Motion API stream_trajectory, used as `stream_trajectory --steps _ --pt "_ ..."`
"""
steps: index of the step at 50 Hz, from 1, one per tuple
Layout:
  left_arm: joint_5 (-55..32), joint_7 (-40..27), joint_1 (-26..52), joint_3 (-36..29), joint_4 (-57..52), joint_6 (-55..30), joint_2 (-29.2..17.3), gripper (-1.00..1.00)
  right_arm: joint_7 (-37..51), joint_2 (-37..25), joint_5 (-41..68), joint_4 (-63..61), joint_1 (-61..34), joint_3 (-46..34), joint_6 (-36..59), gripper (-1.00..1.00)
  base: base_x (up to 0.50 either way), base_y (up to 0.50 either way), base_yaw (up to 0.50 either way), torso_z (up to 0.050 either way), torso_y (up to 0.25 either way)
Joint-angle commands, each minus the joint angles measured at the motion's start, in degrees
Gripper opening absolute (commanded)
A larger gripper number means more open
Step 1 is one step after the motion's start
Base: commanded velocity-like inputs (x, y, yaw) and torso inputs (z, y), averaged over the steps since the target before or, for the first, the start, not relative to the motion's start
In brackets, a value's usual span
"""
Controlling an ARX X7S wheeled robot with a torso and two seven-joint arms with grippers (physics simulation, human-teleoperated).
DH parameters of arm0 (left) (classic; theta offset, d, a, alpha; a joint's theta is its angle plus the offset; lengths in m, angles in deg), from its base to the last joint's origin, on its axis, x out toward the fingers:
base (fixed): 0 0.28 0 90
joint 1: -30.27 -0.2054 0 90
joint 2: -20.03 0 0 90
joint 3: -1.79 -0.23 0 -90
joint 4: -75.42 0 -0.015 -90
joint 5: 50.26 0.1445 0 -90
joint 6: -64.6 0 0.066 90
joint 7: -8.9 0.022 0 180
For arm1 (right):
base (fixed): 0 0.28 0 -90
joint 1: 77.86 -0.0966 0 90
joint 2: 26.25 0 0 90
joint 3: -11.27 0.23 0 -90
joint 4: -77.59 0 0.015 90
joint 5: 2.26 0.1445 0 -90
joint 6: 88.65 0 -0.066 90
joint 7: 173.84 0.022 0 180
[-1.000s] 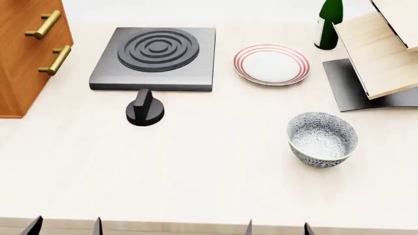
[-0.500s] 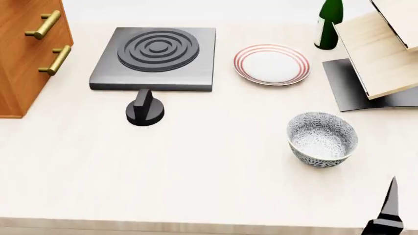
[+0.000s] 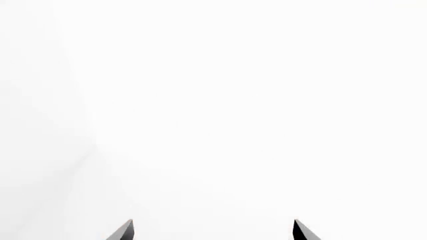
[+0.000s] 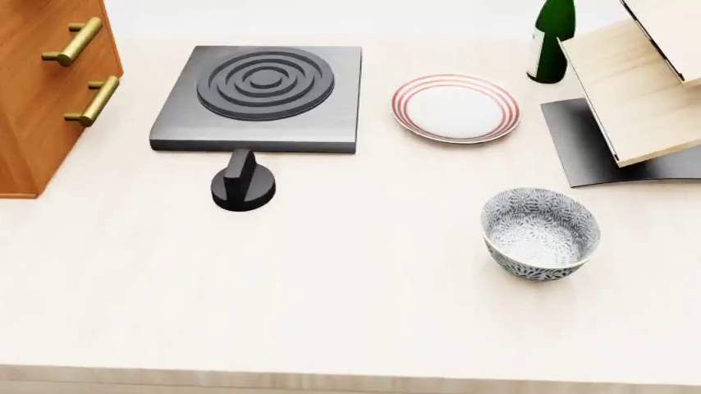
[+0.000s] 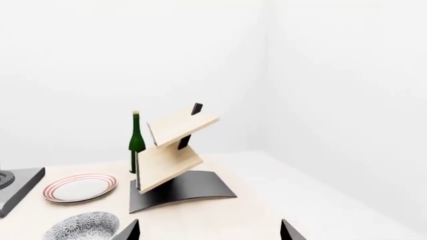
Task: Put the bowl on the stove.
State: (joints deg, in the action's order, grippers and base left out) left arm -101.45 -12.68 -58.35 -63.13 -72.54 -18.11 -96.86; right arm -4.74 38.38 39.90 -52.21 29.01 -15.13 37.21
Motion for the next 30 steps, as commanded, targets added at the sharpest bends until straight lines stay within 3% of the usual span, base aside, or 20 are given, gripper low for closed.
stream_trajectory --steps 1,4,30 --pt "-0.57 -3.9 -2.48 -1.7 -0.87 8.21 -5.09 1.0 -1.88 0.17 2.8 -0.47 2.13 5.84 0.16 1.0 0.0 0.0 0.0 0.0 0.0" --pt "-0.25 -3.79 -2.52 -2.05 -0.55 8.53 -5.05 1.0 -1.58 0.04 2.01 -0.71 2.02 4.89 0.13 1.0 0.0 0.02 0.0 0.0 0.0" --pt "2.72 -2.32 -2.28 -5.67 2.4 9.0 -3.72 1.0 -1.75 0.06 -2.91 -1.44 0.89 -3.5 -1.7 1.0 0.0 0.5 0.0 0.0 0.0"
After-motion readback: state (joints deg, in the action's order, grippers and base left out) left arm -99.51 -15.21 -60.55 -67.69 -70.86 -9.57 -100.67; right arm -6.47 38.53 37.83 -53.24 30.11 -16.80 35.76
